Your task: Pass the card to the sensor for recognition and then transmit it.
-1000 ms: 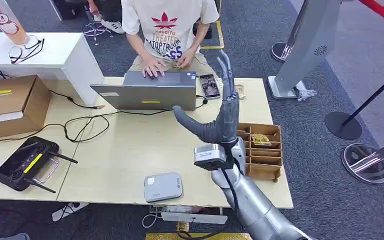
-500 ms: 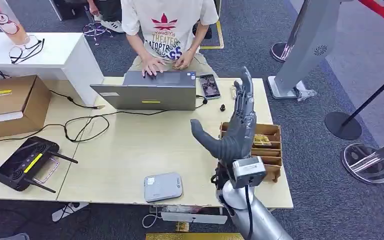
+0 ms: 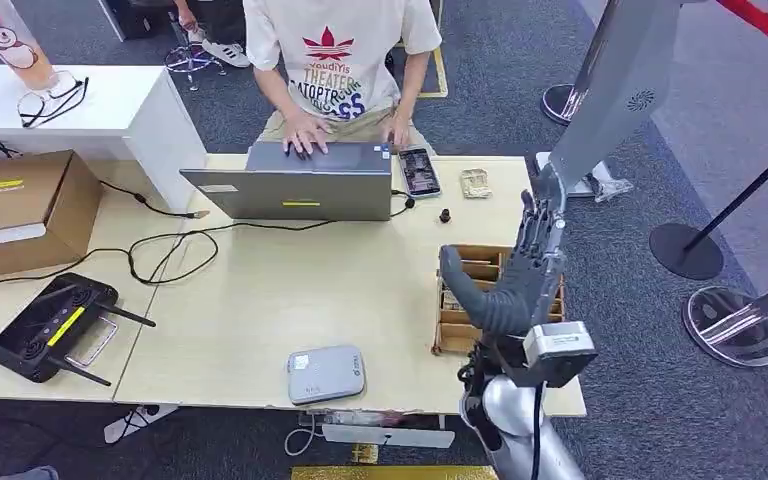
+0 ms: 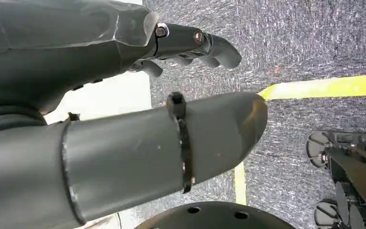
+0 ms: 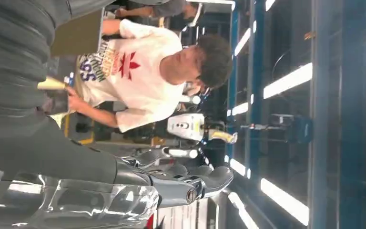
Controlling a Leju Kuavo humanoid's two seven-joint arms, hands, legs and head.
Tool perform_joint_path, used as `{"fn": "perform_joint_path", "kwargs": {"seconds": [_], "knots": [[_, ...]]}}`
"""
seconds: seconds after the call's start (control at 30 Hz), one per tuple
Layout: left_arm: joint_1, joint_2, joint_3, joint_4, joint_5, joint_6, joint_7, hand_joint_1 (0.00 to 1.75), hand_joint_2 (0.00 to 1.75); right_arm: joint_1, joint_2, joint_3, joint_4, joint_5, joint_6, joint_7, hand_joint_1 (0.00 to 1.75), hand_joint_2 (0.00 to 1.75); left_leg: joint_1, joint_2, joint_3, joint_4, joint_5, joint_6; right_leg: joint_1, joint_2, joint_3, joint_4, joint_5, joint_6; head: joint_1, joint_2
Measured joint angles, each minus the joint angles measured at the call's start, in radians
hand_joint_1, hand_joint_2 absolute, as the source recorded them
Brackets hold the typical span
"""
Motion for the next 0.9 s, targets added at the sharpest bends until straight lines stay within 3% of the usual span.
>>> {"fn": "perform_joint_path", "kwargs": {"seconds": [0.4,0.73,0.9], "knots": [[-0.001,0.0,0.0,0.0,-0.011,0.016,0.006,0.0,0.0,0.076,-0.002,-0.089,-0.005,0.032,-0.008,0.031,0.0,1.75,0.0,0.0,0.0,0.0,0.0,0.0,0.0,0.0,0.0,0.0,0.0,0.0,0.0,0.0],[-0.001,0.0,0.0,0.0,-0.011,0.016,0.006,0.0,0.0,0.098,-0.002,-0.107,-0.01,0.038,-0.002,0.035,0.0,1.75,0.0,0.0,0.0,0.0,0.0,0.0,0.0,0.0,0.0,0.0,0.0,0.0,0.0,0.0],[-0.001,-0.01,0.0,0.0,-0.007,0.071,0.006,0.0,0.0,0.113,-0.002,-0.123,-0.012,0.053,0.008,0.048,0.0,1.75,0.0,0.0,0.0,0.0,0.0,0.0,0.0,0.0,0.0,0.0,0.0,0.0,0.0,0.0]]}}
